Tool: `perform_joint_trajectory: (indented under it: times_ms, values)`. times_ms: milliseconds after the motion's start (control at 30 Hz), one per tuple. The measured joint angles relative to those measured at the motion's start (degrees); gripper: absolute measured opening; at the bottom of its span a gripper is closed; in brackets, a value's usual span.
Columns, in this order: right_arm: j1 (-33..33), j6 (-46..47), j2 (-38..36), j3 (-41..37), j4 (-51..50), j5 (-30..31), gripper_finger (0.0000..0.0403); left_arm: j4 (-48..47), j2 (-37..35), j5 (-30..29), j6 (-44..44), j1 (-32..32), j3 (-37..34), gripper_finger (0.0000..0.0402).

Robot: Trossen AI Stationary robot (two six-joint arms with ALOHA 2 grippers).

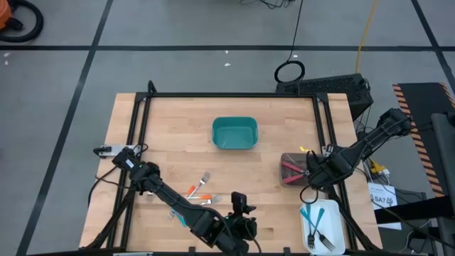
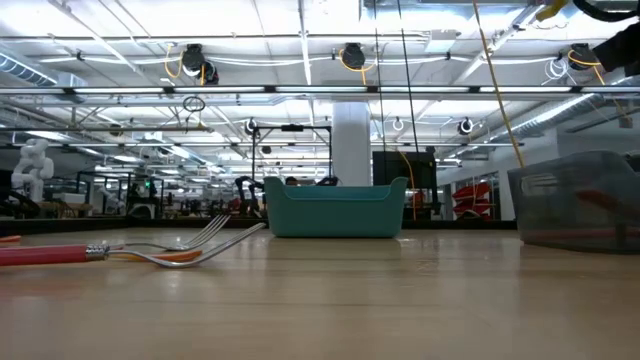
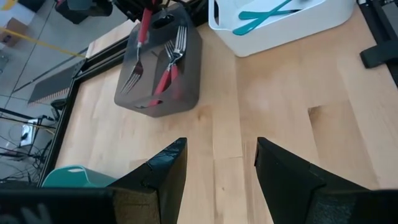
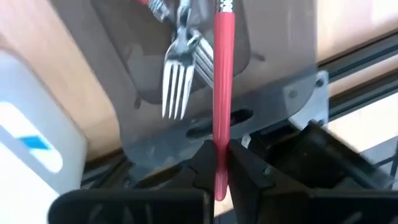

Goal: Sort silverware by color (type)
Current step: Put the pink fork into the black bin

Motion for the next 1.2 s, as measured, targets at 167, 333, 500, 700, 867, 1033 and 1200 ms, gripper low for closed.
perform_joint_trajectory:
  times_ms: [167, 333, 500, 700, 867, 1033, 1200]
  values:
    - [1.62, -0.25, 0.00, 0.00, 0.01, -0.46, 0.0017, 0.00, 0.00, 0.08, -0.02, 0.04, 0.00, 0.0186]
    - [3.78, 0.15, 0.00, 0.00, 0.01, -0.35, 0.0016, -0.02, 0.00, 0.08, -0.37, 0.04, 0.00, 0.0186]
    - [4.76, 0.58, 0.00, 0.00, 0.25, 2.44, 0.0025, -0.02, 0.00, 0.10, -0.59, 0.19, 0.00, 0.0186]
    - [5.35, 1.84, 0.00, 0.00, 3.69, 9.15, 0.0077, -0.02, 0.00, 0.92, -1.13, 0.53, 0.00, 0.0186]
    - [5.35, 2.00, 0.00, 0.00, 3.62, 11.64, 0.0128, -0.06, 0.00, 2.07, -1.27, 0.55, 0.00, 0.0186]
    - [5.78, 4.90, 0.02, 0.93, 4.71, 12.06, 0.0157, -1.45, 0.00, 2.39, -1.45, 0.47, 0.00, 0.0186]
    - [10.62, 6.11, 0.02, 4.16, 16.49, 22.08, 0.0161, -7.56, 0.00, 2.66, -4.71, -0.80, 0.00, 0.0186]
